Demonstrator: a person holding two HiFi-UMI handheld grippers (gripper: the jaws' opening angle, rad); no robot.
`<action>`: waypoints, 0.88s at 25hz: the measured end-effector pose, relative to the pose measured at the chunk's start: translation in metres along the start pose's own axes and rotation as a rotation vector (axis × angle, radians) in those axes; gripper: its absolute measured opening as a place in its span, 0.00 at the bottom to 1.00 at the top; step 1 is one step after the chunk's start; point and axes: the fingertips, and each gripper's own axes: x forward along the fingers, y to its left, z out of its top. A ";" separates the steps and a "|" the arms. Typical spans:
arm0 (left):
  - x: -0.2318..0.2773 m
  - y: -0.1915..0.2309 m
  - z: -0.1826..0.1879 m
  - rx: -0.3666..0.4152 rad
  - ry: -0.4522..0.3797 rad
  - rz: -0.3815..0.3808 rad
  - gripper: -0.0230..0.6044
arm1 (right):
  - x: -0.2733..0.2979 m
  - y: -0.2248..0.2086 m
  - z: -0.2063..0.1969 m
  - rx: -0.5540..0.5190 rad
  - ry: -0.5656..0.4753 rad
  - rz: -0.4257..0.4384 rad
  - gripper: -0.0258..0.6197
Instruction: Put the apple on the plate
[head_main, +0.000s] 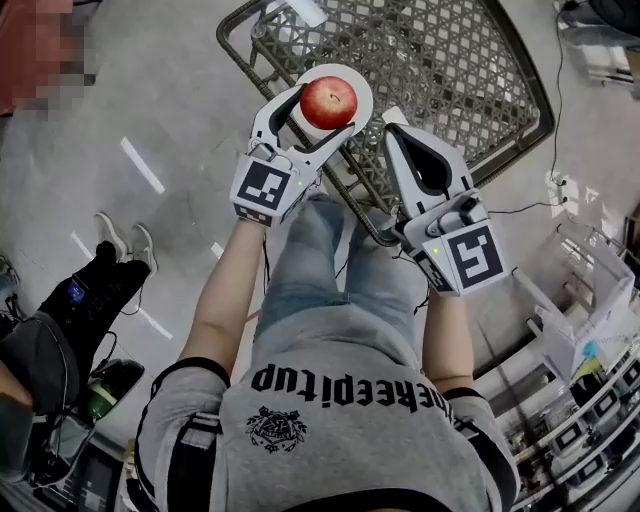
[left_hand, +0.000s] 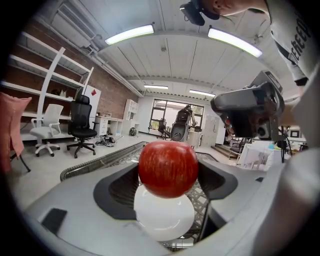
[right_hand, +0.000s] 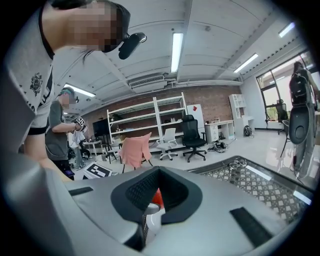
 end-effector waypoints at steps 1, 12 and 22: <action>0.002 0.000 -0.003 -0.002 0.003 -0.003 0.68 | 0.000 -0.002 -0.002 0.002 0.003 -0.004 0.04; 0.012 0.002 -0.032 -0.004 0.040 -0.003 0.68 | 0.001 -0.004 -0.020 0.010 0.029 -0.008 0.04; 0.018 0.006 -0.055 -0.008 0.068 0.003 0.68 | 0.004 -0.002 -0.031 0.014 0.041 -0.005 0.04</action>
